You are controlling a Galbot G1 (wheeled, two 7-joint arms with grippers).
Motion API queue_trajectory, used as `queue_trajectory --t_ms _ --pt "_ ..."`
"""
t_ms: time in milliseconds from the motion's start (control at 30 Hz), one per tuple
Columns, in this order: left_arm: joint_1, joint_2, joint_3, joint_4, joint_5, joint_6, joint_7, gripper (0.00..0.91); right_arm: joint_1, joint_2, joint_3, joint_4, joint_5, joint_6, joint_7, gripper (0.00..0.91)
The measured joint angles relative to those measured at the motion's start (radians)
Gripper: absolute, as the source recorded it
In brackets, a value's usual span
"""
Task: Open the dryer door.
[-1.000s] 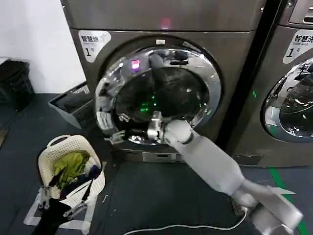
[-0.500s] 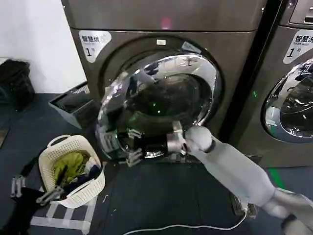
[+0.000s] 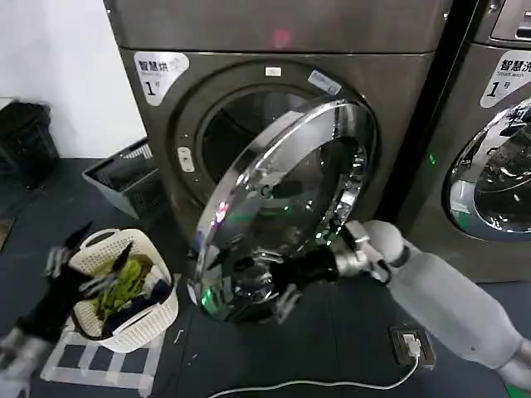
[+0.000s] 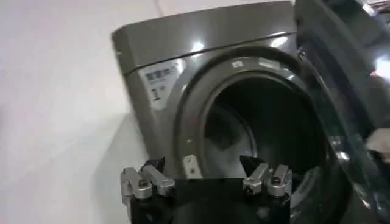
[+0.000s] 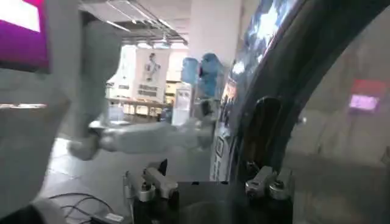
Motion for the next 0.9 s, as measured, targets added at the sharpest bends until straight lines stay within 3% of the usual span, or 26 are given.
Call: queue_trajectory --t_ms 300,567,733,900 --pt "-0.285 0.137 0.265 0.159 -0.025 0.002 0.031 0.907 -0.162 -0.080 0.242 -0.027 0.044 -0.010 0.020 0.907" --pt "-0.496 0.121 0.519 0.220 -0.047 -0.006 0.068 0.907 -0.612 -0.168 0.699 0.096 0.081 0.035 0.024 0.907" --pt "-0.573 0.074 0.637 0.239 -0.038 -0.017 0.075 0.907 -0.921 -0.130 1.010 0.173 0.114 0.092 0.089 0.907" --pt "-0.625 0.031 0.728 0.244 -0.038 -0.025 0.082 0.907 -1.199 -0.002 1.281 0.248 0.134 0.184 0.193 0.907"
